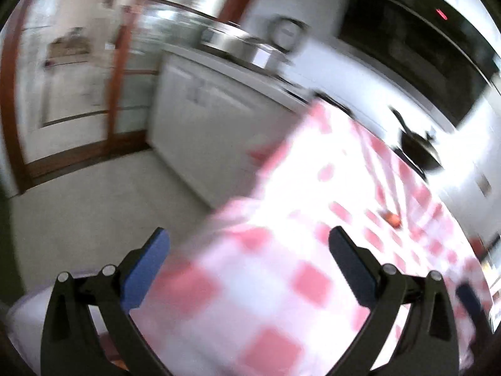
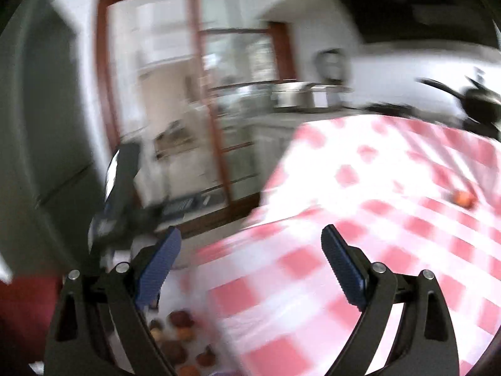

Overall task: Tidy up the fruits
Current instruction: 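Swing both open tools back to the orange and tomato on the table, then grasp the red tomato with the right tool while the left tool grasps the orange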

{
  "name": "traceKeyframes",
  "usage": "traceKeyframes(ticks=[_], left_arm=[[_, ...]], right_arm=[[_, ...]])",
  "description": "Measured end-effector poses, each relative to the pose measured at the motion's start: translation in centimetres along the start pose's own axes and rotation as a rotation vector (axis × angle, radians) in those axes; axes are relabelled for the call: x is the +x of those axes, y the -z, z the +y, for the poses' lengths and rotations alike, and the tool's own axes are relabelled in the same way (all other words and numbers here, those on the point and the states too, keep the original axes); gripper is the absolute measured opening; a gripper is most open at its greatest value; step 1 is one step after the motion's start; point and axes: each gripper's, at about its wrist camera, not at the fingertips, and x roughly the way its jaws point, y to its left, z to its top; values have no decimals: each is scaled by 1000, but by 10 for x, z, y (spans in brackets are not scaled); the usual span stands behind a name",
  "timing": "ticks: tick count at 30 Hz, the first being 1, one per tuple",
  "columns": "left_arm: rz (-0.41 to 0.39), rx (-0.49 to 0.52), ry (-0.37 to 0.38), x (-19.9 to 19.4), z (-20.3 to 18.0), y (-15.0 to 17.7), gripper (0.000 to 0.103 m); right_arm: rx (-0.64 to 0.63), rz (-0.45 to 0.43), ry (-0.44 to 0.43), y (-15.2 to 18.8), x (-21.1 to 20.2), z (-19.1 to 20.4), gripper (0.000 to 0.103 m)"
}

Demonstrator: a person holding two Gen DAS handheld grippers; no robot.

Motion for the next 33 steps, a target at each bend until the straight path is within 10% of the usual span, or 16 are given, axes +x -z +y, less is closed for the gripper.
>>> traceKeyframes(ticks=[12,23,33], left_arm=[[304,319,183,141,-197,60,102],[354,333,217,165,-211,74,101],[359,266,295,164,-200,72,101]], right_arm=[[407,113,446,-12,12,-201,89],[574,222,719,27,17,-339,88],[678,230,714,44,24,-417,89]])
